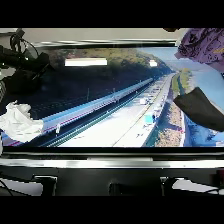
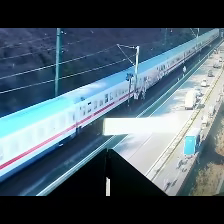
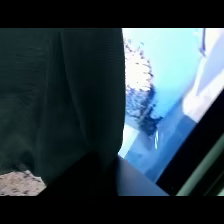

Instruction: Fold the clothes and pants, and hang the long-sleeved shirts on hangers.

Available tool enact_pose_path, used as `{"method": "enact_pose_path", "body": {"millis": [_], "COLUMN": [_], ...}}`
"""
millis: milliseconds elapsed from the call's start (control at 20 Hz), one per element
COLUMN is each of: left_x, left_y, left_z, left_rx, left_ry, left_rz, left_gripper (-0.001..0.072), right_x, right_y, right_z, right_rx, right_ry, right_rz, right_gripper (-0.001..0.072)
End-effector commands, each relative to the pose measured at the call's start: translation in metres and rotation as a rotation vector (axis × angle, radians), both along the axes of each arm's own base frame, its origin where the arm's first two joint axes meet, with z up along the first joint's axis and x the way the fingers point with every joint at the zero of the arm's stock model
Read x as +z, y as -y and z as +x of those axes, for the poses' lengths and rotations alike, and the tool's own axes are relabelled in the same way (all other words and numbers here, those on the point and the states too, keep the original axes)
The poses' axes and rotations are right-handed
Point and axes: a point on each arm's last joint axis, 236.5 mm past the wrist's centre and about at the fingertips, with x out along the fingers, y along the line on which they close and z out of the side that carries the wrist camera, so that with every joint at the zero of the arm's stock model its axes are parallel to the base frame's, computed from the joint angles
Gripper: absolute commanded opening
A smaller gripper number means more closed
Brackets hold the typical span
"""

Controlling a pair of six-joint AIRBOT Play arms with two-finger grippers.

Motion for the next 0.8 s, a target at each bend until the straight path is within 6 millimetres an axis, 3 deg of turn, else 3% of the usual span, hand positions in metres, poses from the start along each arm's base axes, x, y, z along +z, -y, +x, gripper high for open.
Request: {"method": "enact_pose_path", "body": {"millis": [0,100,300,750], "left_x": [-0.001,-0.001,-0.001,-0.001], "left_y": [0.001,0.001,0.001,0.001], "left_z": [-0.004,-0.005,-0.005,-0.005], "left_rx": [-0.010,-0.011,-0.011,-0.011], "left_ry": [-0.016,-0.017,-0.018,-0.017], "left_rz": [0.000,0.000,0.000,0.000], "left_gripper": [0.0019,0.0019,0.0019,0.0019], "right_x": [-0.024,-0.034,-0.045,-0.054], "right_y": [-0.011,-0.024,-0.039,-0.061], "right_z": [-0.063,-0.089,-0.119,-0.148], "right_rx": [-0.116,-0.164,-0.181,-0.239], "right_ry": [-0.120,-0.175,-0.258,-0.355], "right_rz": [-0.047,-0.045,-0.037,0.017], "right_gripper": [0.0033,0.0033,0.0034,0.0033]}}
